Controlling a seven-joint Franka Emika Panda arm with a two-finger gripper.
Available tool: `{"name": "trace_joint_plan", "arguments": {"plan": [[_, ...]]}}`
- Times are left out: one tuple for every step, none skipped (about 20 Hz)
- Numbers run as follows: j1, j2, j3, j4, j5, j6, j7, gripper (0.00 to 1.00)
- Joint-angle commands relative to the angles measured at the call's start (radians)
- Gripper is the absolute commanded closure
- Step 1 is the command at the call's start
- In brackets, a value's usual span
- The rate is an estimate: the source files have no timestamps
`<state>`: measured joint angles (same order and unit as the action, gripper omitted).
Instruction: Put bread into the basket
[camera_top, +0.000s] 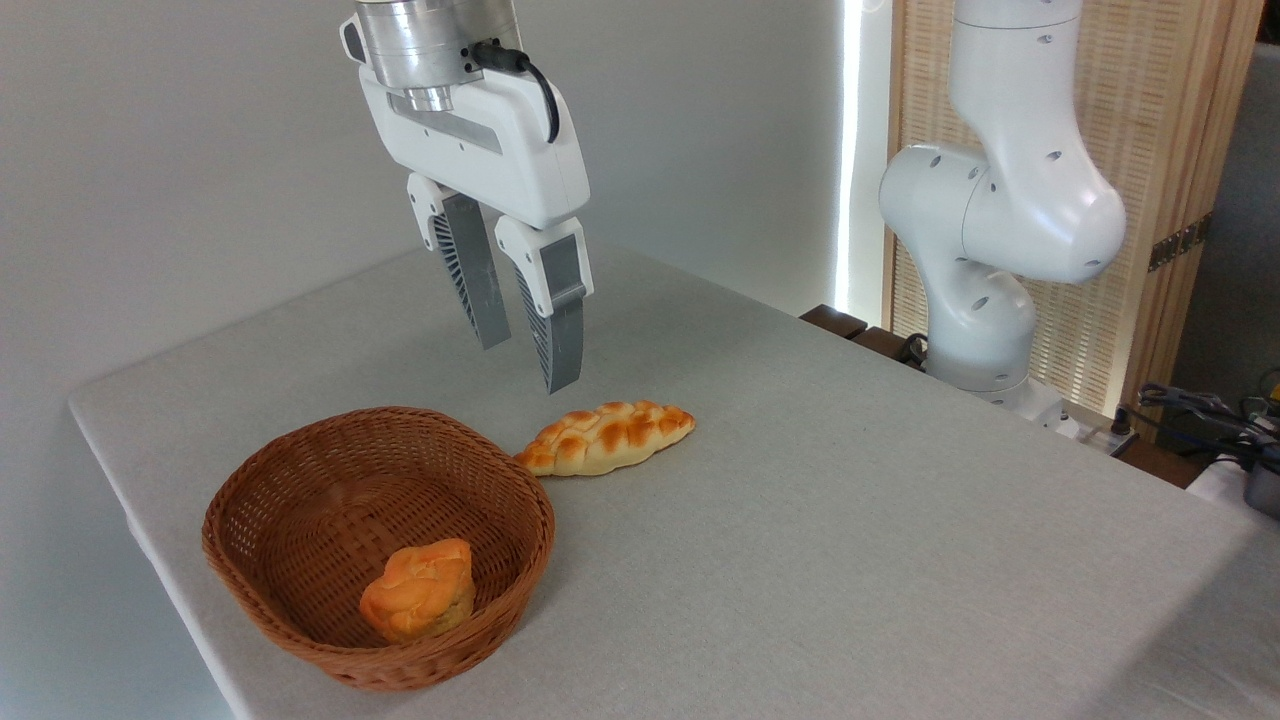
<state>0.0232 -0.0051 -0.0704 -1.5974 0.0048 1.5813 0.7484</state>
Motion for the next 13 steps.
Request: {"name": "trace_joint_plan", "arguments": {"plan": [[0.0,-0.006,0.003,0.001,0.014,-0.018,0.031,0.0],[-0.003,-0.006,0.003,0.001,0.014,-0.018,0.031,0.0],[-0.015,-0.006,0.012,0.001,0.015,-0.018,0.031,0.0],[-0.028,-0.006,0.033,0.001,0.014,-0.018,0.031,0.0],[-0.048,-0.006,0.049,0.001,0.015,-0.018,0.032,0.0],[-0.052,-0.004,0.058,0.001,0.014,-0.018,0.032,0.0],[-0.052,-0.004,0.058,0.001,0.014,-0.018,0.034,0.0],[-0.052,-0.004,0.058,0.001,0.014,-0.018,0.034,0.0],[-0.052,-0.004,0.058,0.001,0.014,-0.018,0.034,0.0],[-0.052,-0.004,0.058,0.001,0.014,-0.018,0.034,0.0],[-0.052,-0.004,0.058,0.001,0.014,-0.018,0.034,0.0],[-0.052,-0.004,0.058,0.002,0.014,-0.018,0.034,0.0],[-0.052,-0.004,0.058,0.002,0.014,-0.018,0.035,0.0]]}}
